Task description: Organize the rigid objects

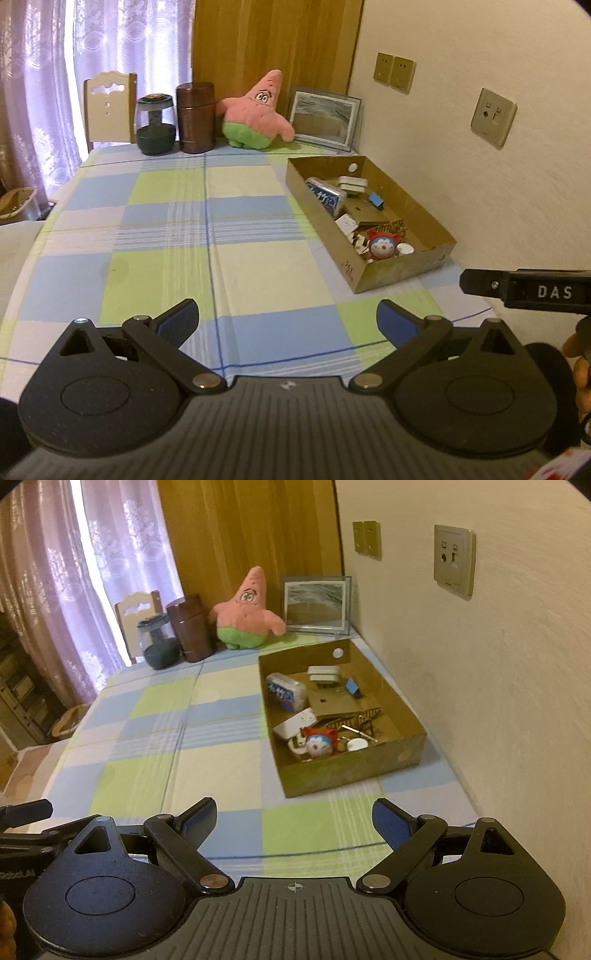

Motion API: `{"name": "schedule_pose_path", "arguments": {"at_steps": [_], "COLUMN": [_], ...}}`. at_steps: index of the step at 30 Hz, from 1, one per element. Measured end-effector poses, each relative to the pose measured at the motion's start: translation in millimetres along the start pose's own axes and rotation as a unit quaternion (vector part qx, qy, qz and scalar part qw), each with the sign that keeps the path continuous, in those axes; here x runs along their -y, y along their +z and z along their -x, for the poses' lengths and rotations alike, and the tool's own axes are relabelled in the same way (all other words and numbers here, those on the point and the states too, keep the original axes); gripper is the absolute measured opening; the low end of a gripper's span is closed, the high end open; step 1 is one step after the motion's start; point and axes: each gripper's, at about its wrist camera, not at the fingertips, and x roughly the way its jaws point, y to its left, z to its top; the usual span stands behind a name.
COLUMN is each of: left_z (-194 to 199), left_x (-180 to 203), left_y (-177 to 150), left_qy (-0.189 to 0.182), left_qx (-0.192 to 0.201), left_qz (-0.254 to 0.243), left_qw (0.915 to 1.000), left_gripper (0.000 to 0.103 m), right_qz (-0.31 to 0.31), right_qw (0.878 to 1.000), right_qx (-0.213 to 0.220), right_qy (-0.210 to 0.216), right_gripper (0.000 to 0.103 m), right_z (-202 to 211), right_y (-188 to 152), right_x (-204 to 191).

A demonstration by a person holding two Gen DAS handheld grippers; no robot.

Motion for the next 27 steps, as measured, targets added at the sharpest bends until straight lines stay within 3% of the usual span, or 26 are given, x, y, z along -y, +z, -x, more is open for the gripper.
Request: {"name": "schedule_pose_path", "arguments": {"at_steps": [16, 27], "left_z": [31, 34], "left_x": [0, 0], "left_y": [-22, -36], "left_qy": [0.033, 0.040], "left_qx": [0.010, -0.011], "left_qz": [0.009, 0.029], "left_qw": [0.9994, 0.9987], "left_gripper": [0.101, 0.101], "right_qz": [0.019, 0.027], "right_qw": [1.000, 1.000], "right_qx": [0.004, -0.009], "right_qy": [0.013, 0.013], "right_gripper": [0.088, 0.088], "right_z": [32, 37], "right_y": [-26, -39], "right_x": [-14, -13]}}
